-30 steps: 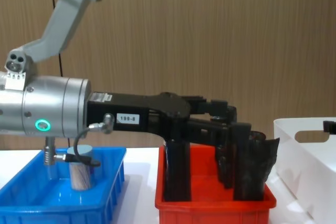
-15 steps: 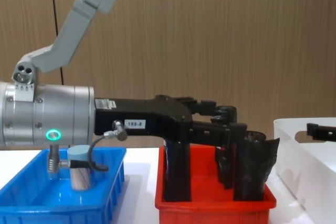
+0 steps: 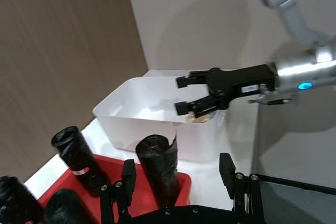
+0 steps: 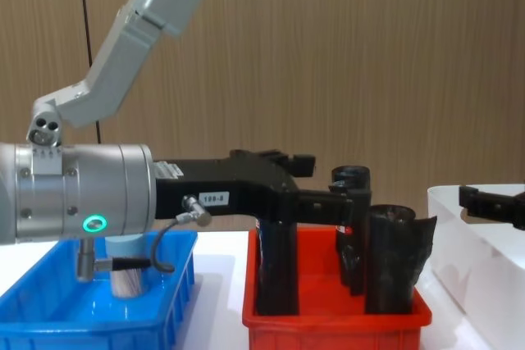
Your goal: Pick the cotton swabs from the blue box and place them into the white box.
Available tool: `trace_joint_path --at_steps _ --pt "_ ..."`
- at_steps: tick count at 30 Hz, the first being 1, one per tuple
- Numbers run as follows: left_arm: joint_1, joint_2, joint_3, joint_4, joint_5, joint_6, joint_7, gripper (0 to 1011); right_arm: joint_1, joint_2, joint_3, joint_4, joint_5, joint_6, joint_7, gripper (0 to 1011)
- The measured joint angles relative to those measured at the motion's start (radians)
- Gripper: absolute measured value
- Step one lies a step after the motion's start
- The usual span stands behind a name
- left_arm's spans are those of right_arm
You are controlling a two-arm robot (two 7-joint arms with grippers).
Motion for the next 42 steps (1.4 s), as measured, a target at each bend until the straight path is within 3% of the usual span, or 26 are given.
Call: trace_joint_path --at_steps 17,42 --pt "0.058 0.005 0.009 -0.057 0.030 -0.017 0.228 1004 -0.143 -0.028 -0.004 -0.184 -0.037 -0.040 -0.077 1002" --pt "0.142 0.011 0.022 -0.140 0.074 -0.040 0.556 1004 -0.152 -0.029 -0.004 -0.194 -0.038 -0.042 -0.082 1002"
